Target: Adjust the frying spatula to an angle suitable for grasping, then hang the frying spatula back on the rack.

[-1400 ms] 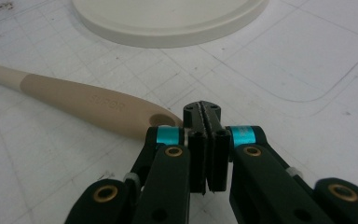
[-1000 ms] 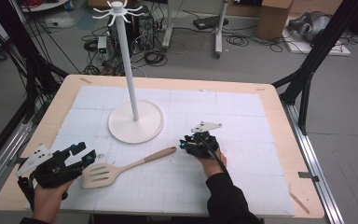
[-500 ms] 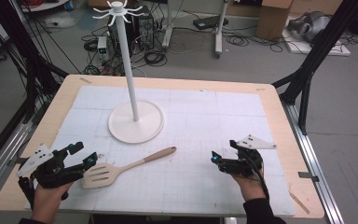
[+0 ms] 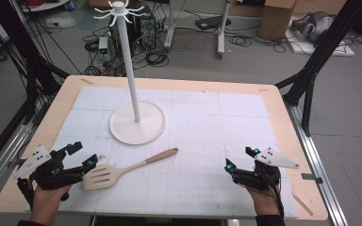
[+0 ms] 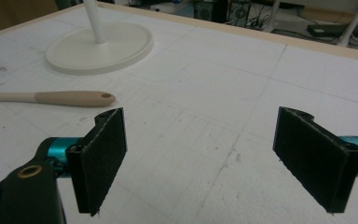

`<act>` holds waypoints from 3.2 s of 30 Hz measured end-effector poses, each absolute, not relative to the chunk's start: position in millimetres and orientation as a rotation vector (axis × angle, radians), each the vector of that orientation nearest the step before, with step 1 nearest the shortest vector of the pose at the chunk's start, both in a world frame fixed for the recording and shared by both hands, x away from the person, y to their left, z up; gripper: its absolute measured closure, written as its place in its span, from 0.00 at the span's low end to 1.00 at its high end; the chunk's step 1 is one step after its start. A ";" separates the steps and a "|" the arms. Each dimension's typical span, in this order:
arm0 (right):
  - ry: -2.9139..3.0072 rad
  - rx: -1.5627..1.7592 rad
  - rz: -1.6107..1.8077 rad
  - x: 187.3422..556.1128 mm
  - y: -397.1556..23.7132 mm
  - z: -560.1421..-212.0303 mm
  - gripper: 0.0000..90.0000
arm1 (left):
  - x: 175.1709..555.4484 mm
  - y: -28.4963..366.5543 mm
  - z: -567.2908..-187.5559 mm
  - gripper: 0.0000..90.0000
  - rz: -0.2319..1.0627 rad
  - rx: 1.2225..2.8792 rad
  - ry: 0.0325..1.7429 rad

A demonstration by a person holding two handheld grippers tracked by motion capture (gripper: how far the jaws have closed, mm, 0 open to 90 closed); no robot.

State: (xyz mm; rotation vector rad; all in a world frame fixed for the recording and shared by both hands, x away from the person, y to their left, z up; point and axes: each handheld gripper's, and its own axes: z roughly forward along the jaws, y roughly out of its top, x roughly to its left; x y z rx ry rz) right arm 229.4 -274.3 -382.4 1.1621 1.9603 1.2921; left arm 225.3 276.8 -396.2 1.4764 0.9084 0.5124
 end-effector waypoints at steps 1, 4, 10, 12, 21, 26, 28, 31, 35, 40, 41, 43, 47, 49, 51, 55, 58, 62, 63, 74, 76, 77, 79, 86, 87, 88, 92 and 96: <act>1.949 1.162 1.287 228.6 -275.7 -382.4 0.18 | 225.4 276.7 -396.1 0.19 0.514 1.479 0.908; 1.929 1.148 1.268 225.4 -278.1 -381.3 0.18 | 225.7 275.2 -396.0 0.19 0.514 1.476 0.907; 1.879 1.136 1.261 217.9 -280.5 -375.9 0.18 | 226.2 272.3 -395.6 0.20 0.509 1.486 0.896; 1.878 1.141 1.259 217.5 -281.9 -376.3 0.18 | 226.5 271.9 -395.6 0.20 0.508 1.489 0.896; 1.898 1.145 1.250 220.0 -282.1 -379.7 0.18 | 228.1 272.5 -393.1 0.24 0.470 1.506 0.909; 1.914 1.139 1.247 220.8 -281.8 -380.7 0.18 | 231.2 269.2 -381.0 0.25 0.415 1.557 0.871; 1.924 1.146 1.246 220.1 -282.4 -381.8 0.18 | 235.0 264.8 -374.8 0.26 0.388 1.588 0.841; 1.924 1.145 1.245 219.2 -284.0 -382.6 0.18 | 244.1 252.7 -368.1 0.27 0.325 1.677 0.808; 1.925 1.144 1.251 218.7 -284.0 -381.7 0.18 | 258.0 230.8 -360.7 0.31 0.274 1.866 0.747; 1.923 1.133 1.254 218.9 -284.2 -381.0 0.18 | 276.1 207.5 -365.9 0.38 0.185 2.016 0.727; 1.923 1.135 1.254 218.8 -284.2 -380.8 0.18 | 279.1 204.0 -369.2 0.40 0.167 2.049 0.733; 1.923 1.137 1.255 218.5 -284.7 -380.4 0.18 | 284.9 198.4 -375.8 0.43 0.134 2.121 0.735; 1.923 1.148 1.254 218.0 -285.3 -381.0 0.18 | 294.0 189.4 -387.0 0.46 0.081 2.222 0.738; 1.920 1.144 1.254 217.9 -285.6 -380.7 0.18 | 297.6 185.8 -391.3 0.48 0.063 2.266 0.746; 1.917 1.149 1.259 217.7 -285.2 -380.3 0.18 | 301.0 183.2 -394.8 0.49 0.056 2.296 0.756; 1.924 1.143 1.256 218.1 -284.9 -380.2 0.18 | 305.9 178.5 -399.7 0.50 0.041 2.350 0.763; 1.920 1.135 1.259 218.5 -284.7 -379.9 0.18 | 308.9 171.8 -401.5 0.52 0.037 2.381 0.766; 1.921 1.136 1.262 218.1 -284.8 -379.5 0.18 | 314.1 165.5 -403.4 0.54 0.028 2.419 0.758; 1.923 1.138 1.262 217.8 -284.9 -379.4 0.18 | 314.7 164.5 -405.8 0.56 0.028 2.424 0.768; 1.923 1.148 1.264 218.4 -285.8 -379.8 0.19 | 315.5 160.5 -414.4 0.65 0.001 2.524 0.727; 1.920 1.152 1.264 218.2 -285.9 -379.9 0.19 | 314.2 158.6 -416.1 0.67 0.005 2.539 0.715; 1.921 1.145 1.261 218.5 -286.4 -379.8 0.19 | 314.2 158.3 -416.2 0.67 0.012 2.539 0.714; 1.921 1.151 1.262 218.3 -286.2 -379.8 0.19 | 314.2 158.7 -416.2 0.68 0.013 2.538 0.715; 1.921 1.148 1.262 218.7 -286.5 -380.0 0.19 | 312.3 158.6 -416.3 0.76 0.047 2.549 0.698; 1.918 1.158 1.263 218.4 -286.4 -379.9 0.19 | 311.9 158.6 -416.5 0.77 0.053 2.547 0.696; 1.918 1.158 1.262 218.3 -286.6 -379.9 0.19 | 311.8 158.8 -416.4 0.77 0.057 2.547 0.696; 1.919 1.162 1.262 218.5 -287.2 -380.1 0.19 | 311.6 159.4 -415.7 0.84 0.064 2.552 0.707; 1.918 1.164 1.261 218.7 -287.3 -380.5 0.19 | 309.1 157.1 -416.4 0.80 0.087 2.561 0.692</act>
